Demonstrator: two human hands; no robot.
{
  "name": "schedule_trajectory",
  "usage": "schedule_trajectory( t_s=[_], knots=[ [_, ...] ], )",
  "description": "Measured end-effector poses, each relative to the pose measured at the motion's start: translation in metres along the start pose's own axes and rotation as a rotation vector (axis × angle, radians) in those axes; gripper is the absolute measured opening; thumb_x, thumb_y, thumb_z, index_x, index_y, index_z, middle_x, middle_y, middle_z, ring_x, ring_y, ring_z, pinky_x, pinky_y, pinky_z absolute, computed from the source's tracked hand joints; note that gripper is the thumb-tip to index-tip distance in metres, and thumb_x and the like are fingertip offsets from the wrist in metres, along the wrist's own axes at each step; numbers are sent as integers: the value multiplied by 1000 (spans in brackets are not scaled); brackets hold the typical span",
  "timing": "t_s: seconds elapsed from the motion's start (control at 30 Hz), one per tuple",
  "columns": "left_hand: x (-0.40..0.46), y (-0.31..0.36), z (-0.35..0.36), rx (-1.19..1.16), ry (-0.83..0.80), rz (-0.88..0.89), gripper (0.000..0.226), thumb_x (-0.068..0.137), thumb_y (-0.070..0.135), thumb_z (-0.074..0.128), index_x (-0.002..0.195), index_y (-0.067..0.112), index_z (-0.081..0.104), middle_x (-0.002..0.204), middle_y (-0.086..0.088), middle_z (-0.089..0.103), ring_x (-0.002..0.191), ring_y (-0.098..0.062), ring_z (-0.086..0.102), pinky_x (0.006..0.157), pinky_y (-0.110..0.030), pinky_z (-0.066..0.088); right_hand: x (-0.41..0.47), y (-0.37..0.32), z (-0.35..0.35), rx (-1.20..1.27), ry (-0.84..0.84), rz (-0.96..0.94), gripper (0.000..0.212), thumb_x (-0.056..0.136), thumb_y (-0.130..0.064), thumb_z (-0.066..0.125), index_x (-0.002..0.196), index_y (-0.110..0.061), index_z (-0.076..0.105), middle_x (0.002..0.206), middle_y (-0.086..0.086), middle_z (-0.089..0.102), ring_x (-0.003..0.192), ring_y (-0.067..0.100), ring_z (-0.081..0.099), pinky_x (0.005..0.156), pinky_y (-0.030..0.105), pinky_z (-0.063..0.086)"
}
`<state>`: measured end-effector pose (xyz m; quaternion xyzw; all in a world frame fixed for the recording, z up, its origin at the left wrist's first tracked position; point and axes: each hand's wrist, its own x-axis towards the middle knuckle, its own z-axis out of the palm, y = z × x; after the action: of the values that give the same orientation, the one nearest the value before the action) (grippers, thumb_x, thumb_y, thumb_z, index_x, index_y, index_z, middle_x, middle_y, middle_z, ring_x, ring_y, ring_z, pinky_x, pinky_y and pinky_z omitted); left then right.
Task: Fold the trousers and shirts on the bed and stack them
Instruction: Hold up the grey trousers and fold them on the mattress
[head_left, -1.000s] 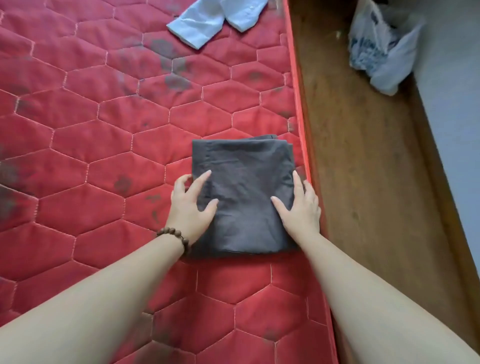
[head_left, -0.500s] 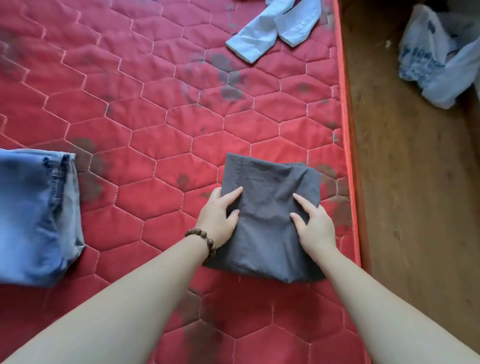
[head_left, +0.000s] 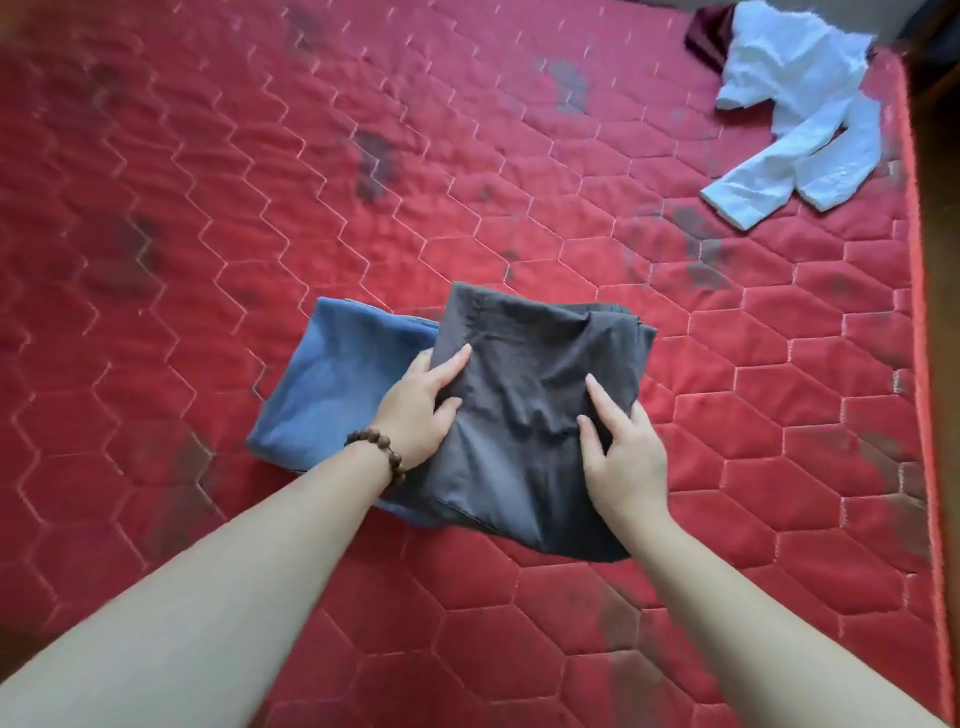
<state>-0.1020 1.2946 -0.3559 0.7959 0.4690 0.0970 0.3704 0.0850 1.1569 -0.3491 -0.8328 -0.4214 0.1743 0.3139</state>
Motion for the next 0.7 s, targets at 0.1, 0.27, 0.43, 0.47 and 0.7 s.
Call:
schedule_trajectory(
  t_s=[0.1,0.27,0.43,0.47,0.7],
  knots=[
    [-8,-52,-55,25,32,-32,64,90,9,59,146,30,37,143,-2,41,128,-19,45,101,-21,32,-6,-55,48,55,-37,-35,46,93,-18,58,137,-30,52,87,-1,44,73,12,46,70,19,35],
    [-12,-127,-112,-5,40,-63,68,88,8,62,146,33,37,140,6,43,128,-10,44,97,-12,27,-15,-111,120,99,-59,-26,47,94,-18,57,138,-32,50,92,3,48,73,19,52,74,26,43],
    [-7,-176,-115,12,-84,-86,76,88,7,63,150,31,27,152,6,30,137,-11,34,102,-8,19,-22,-104,167,35,-221,69,56,97,-21,51,146,-40,32,137,20,43,103,31,58,84,26,39],
    [-6,-181,-111,37,-131,-98,77,89,7,61,151,31,23,156,5,24,140,-13,30,104,-10,18,-24,-100,172,25,-281,93,60,98,-21,49,147,-44,23,145,19,35,108,31,56,83,24,37],
    [-6,-165,-92,521,240,77,64,79,24,58,142,22,45,158,-9,22,139,-32,29,108,-52,28,-21,-109,177,-385,133,-76,61,90,-26,57,147,-18,38,155,21,23,138,37,30,111,51,27]
  ],
)
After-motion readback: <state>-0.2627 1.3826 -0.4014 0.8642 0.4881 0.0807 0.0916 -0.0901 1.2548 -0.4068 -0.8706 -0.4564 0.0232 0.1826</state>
